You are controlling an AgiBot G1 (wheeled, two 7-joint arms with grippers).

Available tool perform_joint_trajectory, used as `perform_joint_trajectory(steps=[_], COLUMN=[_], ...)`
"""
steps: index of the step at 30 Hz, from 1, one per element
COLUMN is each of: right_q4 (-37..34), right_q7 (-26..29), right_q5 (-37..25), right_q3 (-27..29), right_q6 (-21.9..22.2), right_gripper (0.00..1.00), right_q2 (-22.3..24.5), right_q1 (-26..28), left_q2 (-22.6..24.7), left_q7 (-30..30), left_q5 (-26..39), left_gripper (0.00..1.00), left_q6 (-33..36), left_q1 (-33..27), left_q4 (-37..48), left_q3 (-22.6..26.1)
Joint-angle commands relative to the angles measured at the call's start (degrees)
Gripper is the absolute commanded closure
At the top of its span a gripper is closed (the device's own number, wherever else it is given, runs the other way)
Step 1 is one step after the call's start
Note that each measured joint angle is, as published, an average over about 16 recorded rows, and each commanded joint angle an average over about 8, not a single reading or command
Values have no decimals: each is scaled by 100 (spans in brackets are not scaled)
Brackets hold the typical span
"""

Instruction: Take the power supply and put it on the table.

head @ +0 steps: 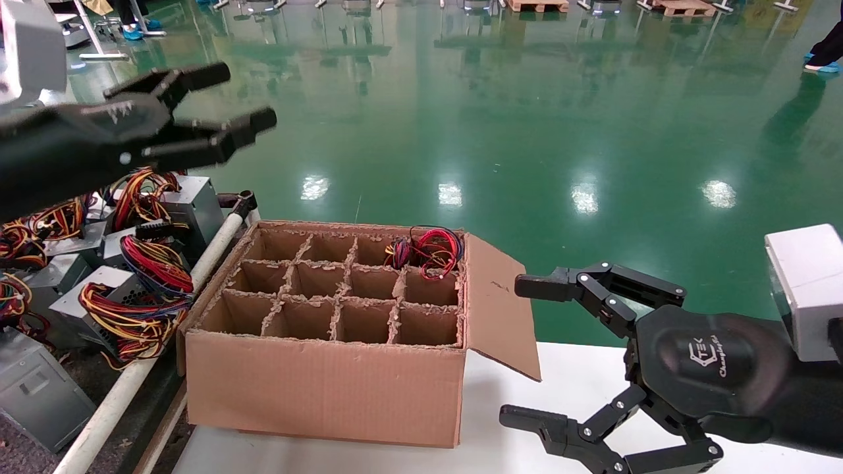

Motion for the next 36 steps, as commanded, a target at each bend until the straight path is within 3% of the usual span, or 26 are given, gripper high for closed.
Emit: perform_joint_trajectory(steps=[1, 24, 36], right_q4=[0, -1, -1], right_q7=[0, 0, 0], right_q5=[0, 1, 2], right_q3=[0, 0, 0], right_q6=[0, 1, 2], right_gripper=[0, 0, 0], right_q2=[0, 0, 0], right_q1=[0, -1, -2], left_q2=[-94, -1125, -1185], left_q7=[-67, -800, -831], left_q5=[-88, -1055, -1126], left_gripper=[0, 0, 0], left_q6=[119, 1418, 1493], left_q1=[173, 2073, 2182], left_q4=[-250, -2996, -3140], left_q3=[-17, -202, -219])
